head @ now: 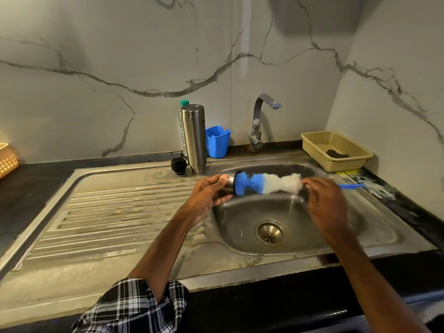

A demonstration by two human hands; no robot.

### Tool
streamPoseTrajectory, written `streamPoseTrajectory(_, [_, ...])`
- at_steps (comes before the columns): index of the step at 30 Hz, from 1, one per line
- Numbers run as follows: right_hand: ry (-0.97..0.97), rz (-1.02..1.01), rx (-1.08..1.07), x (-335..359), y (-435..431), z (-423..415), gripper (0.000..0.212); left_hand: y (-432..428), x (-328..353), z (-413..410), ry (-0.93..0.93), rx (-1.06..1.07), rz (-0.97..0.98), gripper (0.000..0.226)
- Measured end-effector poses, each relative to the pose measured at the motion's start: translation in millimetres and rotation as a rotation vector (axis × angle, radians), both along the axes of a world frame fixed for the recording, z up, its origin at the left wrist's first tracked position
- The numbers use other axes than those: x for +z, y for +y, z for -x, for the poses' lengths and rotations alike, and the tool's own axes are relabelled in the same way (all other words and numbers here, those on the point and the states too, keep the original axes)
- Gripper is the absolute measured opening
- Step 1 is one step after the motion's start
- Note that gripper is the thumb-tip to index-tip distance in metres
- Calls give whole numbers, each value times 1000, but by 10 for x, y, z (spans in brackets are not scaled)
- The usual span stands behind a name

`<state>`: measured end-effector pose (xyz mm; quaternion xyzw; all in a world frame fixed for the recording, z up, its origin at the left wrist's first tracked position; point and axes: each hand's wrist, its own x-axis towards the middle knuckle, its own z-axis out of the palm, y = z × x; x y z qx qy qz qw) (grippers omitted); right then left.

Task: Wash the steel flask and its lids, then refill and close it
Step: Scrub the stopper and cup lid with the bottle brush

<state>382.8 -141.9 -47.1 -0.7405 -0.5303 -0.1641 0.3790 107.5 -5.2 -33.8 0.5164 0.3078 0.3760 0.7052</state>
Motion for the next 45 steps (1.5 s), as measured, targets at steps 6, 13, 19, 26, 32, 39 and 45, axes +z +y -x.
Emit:
streamPoseTrajectory(6, [5,1,-11,-9,34,-5,25,-15,13,-8,4,10,-6,25])
streamPoseTrajectory(13, [-33,2,-4,-21,37,10,23,-26,-20,-21,33,39,-54,27])
streamPoseTrajectory(19, [35,-34,-12,1,19,8,21,8,-13,-22,10,84,-43,27])
streamPoseTrajectory(26, [40,-20,3,21,14,-9,21,29,-13,-26,8,101,-29,37])
streamPoseTrajectory(32, [187,-2,17,81,-30,-17,19,70,-8,36,-40,157,-25,32])
streamPoseTrajectory(39, [514,-62,48,96,23,21,17,58,54,98,-221,44,452,49])
streamPoseTrajectory(45, [563,-18,145,43,75,86,14,-152,154,-58,-208,-48,360,48])
